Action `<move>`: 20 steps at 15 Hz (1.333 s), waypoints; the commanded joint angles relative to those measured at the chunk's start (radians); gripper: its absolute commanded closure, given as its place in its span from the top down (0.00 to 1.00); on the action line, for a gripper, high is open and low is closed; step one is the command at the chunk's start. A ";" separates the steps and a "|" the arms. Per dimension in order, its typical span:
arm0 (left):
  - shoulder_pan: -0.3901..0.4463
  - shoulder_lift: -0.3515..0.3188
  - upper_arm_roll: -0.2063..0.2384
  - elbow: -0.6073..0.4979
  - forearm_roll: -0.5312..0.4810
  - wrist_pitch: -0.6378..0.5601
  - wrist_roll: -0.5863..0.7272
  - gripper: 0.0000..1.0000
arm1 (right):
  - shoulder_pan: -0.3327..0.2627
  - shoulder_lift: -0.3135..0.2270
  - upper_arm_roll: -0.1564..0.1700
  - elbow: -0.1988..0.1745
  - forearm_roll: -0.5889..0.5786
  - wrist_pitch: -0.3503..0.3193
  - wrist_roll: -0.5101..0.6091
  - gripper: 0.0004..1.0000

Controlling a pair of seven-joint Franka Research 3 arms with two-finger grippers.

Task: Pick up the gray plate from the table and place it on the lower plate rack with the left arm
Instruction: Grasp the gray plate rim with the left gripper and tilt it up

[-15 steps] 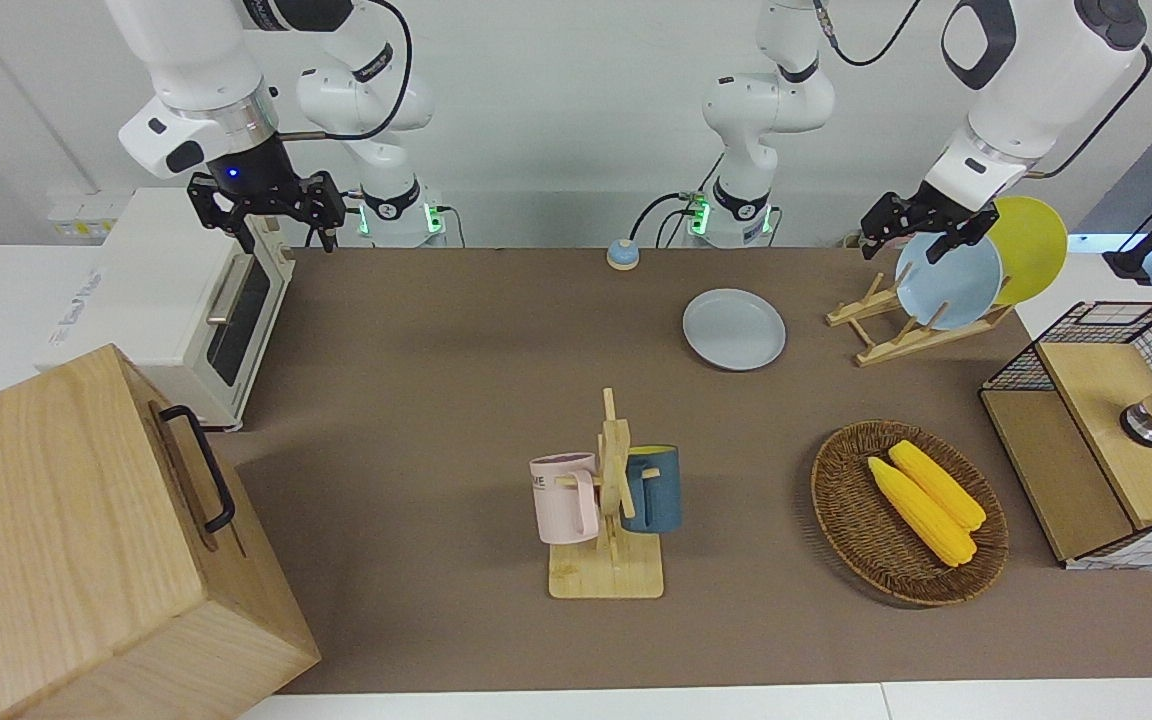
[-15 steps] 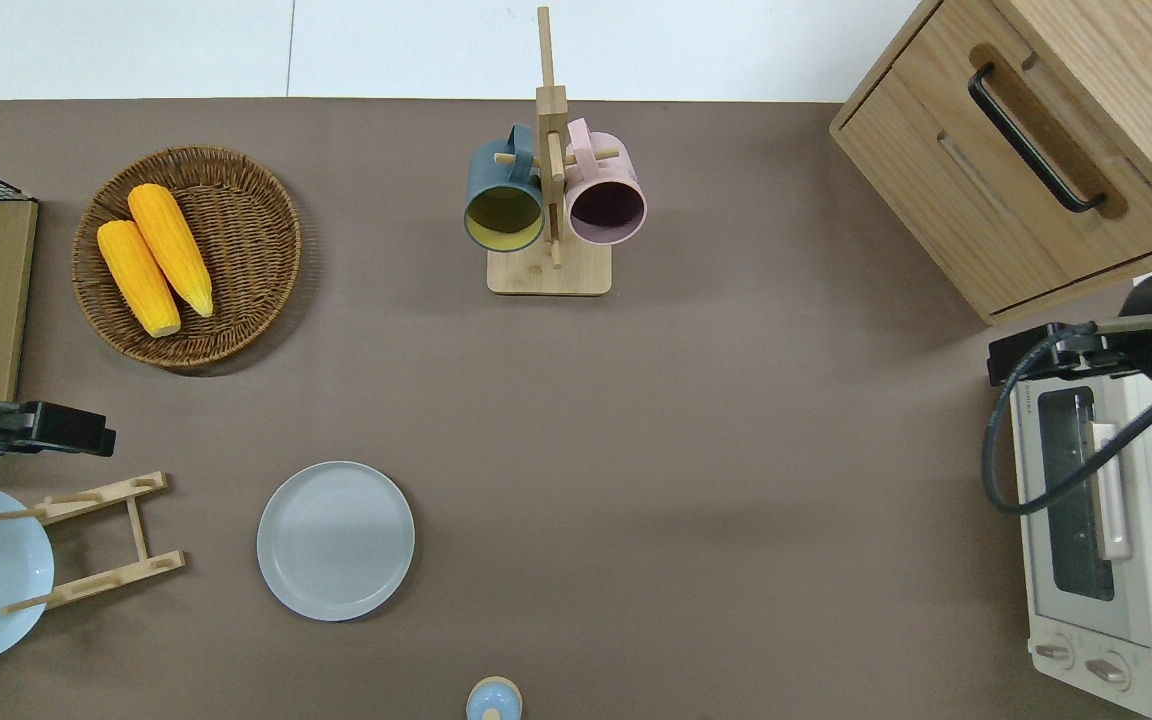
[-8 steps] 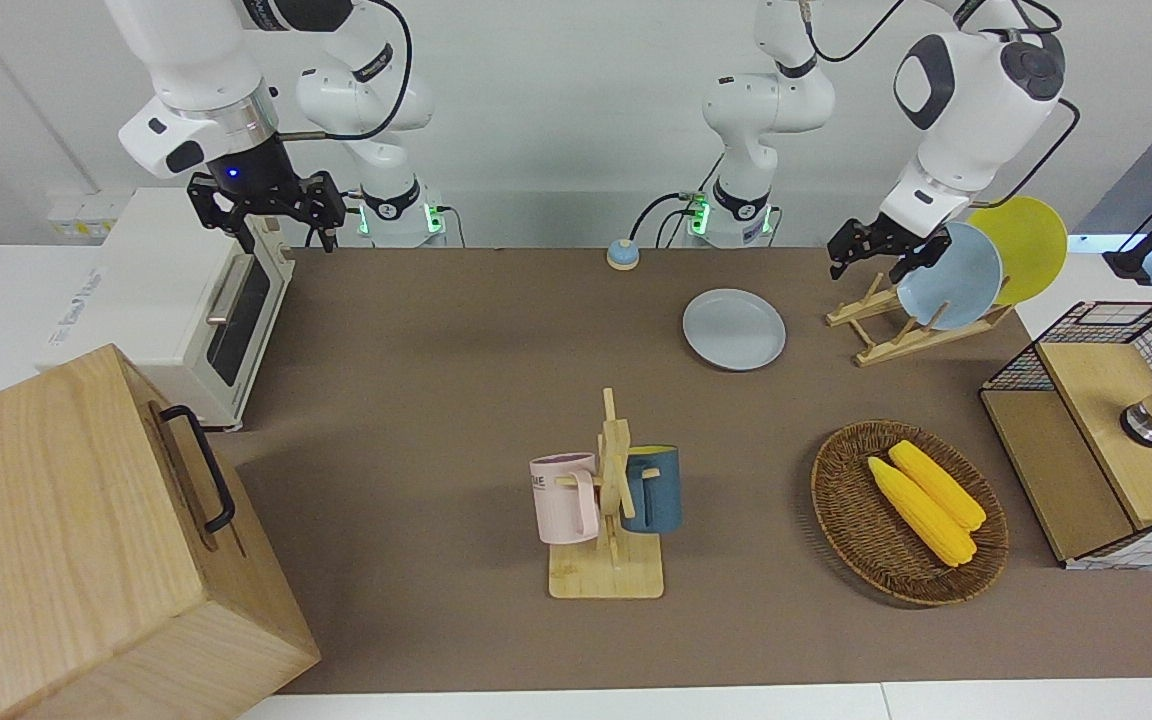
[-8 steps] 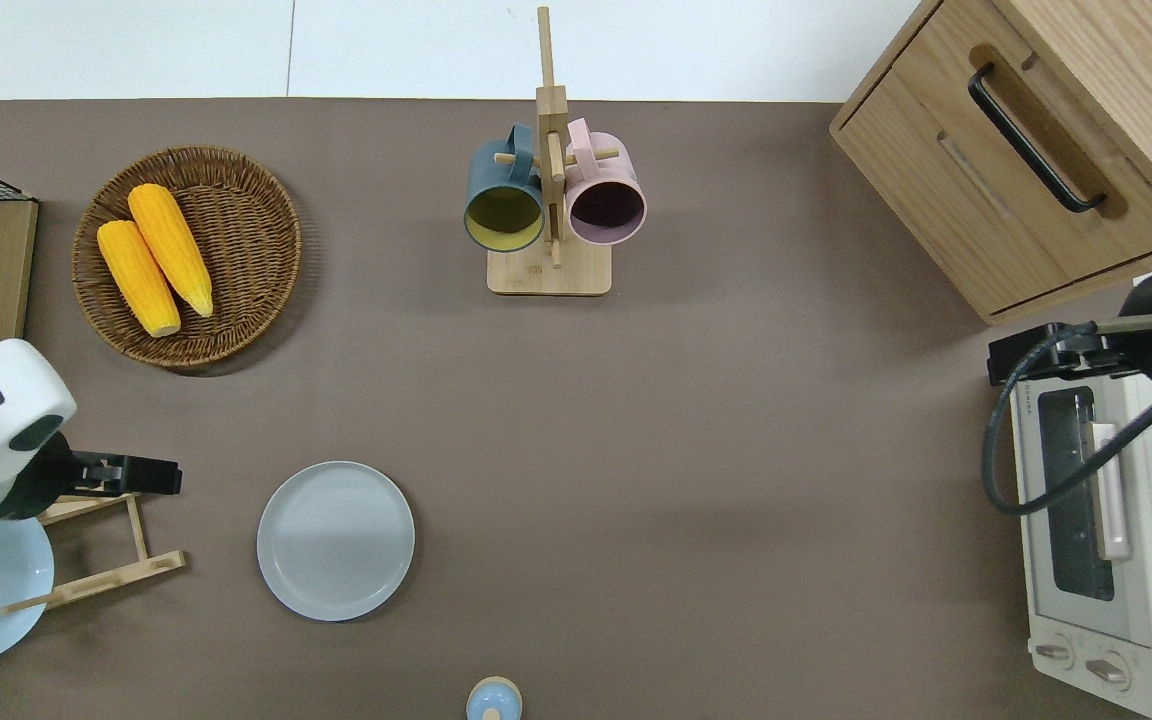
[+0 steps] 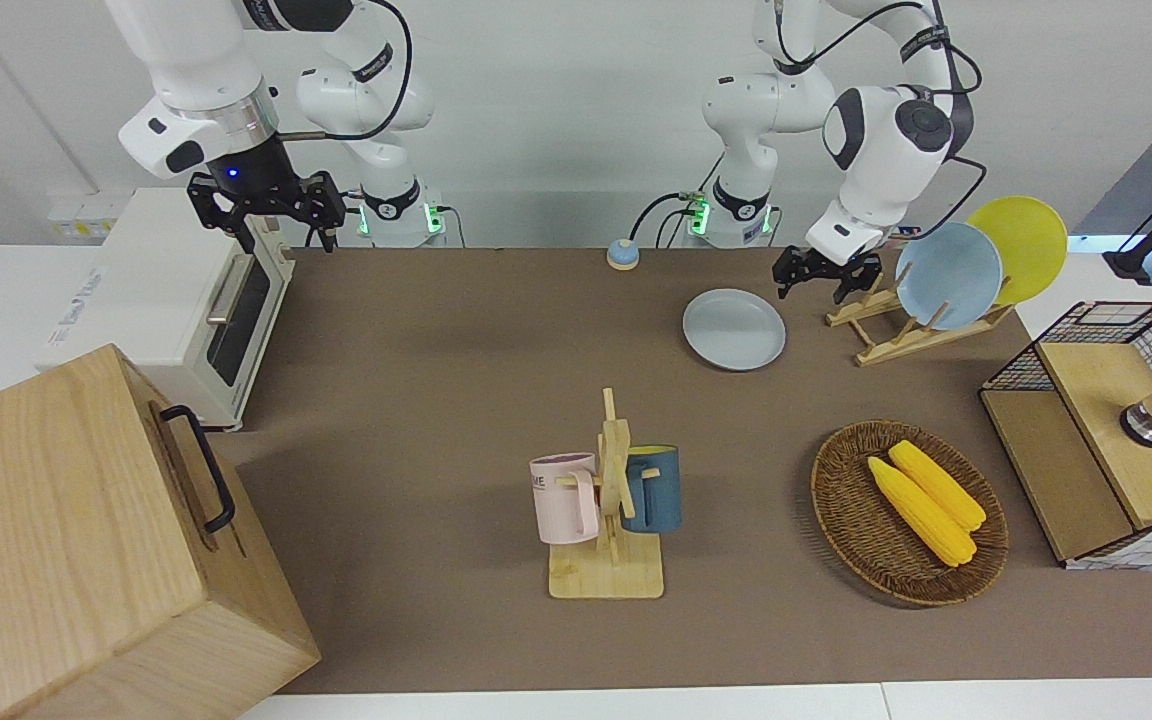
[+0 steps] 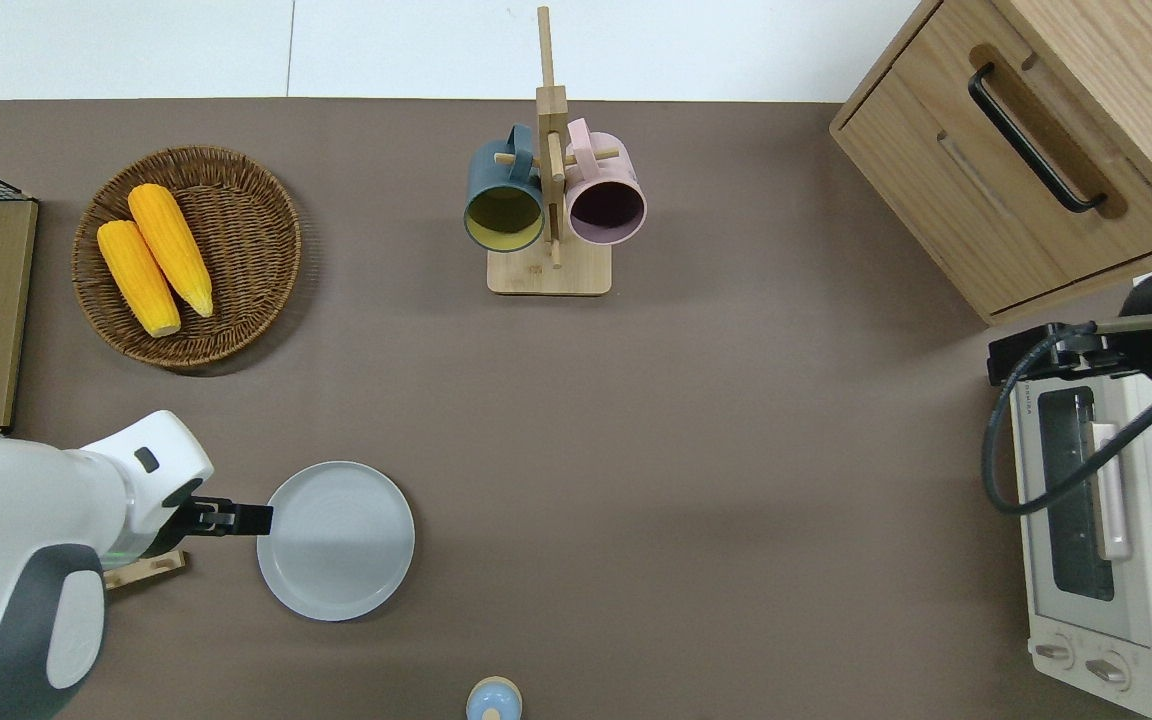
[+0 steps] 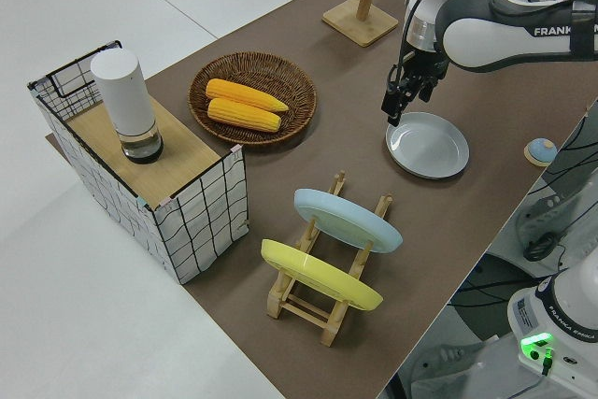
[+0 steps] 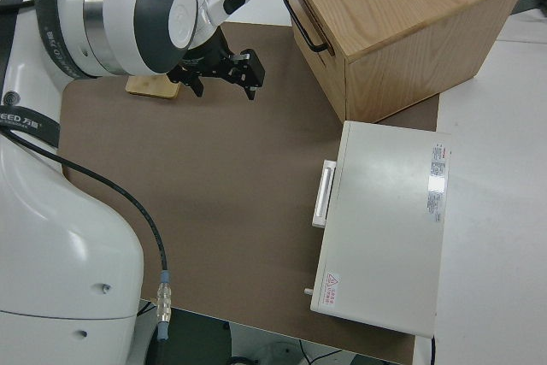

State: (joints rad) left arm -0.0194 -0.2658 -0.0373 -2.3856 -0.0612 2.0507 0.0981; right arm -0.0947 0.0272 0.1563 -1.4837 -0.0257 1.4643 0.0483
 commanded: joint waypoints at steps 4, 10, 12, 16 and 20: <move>-0.002 -0.007 -0.110 -0.181 0.003 0.236 -0.127 1.00 | 0.007 0.000 -0.006 0.006 0.003 -0.001 0.004 0.98; 0.013 0.014 -0.133 -0.193 0.012 0.279 -0.144 1.00 | 0.007 0.000 -0.006 0.006 0.003 -0.001 0.004 0.98; 0.018 0.028 -0.131 -0.198 0.021 0.299 -0.144 1.00 | 0.007 0.000 -0.006 0.006 0.003 -0.001 0.004 0.98; 0.042 0.079 -0.131 -0.208 0.034 0.367 -0.143 1.00 | 0.007 0.000 -0.006 0.006 0.003 -0.002 0.004 0.98; 0.044 0.126 -0.133 -0.222 0.034 0.436 -0.138 1.00 | 0.007 0.000 -0.006 0.006 0.003 -0.001 0.004 0.98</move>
State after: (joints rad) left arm 0.0190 -0.1718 -0.1665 -2.5866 -0.0487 2.4203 -0.0332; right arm -0.0947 0.0272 0.1563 -1.4837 -0.0257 1.4643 0.0483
